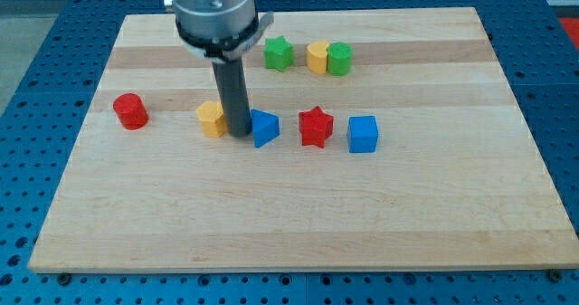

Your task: Slide the red circle slightly up and then right

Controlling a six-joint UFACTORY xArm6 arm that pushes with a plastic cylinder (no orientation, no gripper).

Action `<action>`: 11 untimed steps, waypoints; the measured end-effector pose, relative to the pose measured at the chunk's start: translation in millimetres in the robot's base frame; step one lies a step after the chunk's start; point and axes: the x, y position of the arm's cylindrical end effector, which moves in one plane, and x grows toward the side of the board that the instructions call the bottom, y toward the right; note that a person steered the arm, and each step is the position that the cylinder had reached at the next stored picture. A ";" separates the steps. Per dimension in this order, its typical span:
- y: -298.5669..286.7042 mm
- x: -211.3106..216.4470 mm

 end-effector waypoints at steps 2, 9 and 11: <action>-67.7 57.0; -197.0 -19.3; -171.8 -60.4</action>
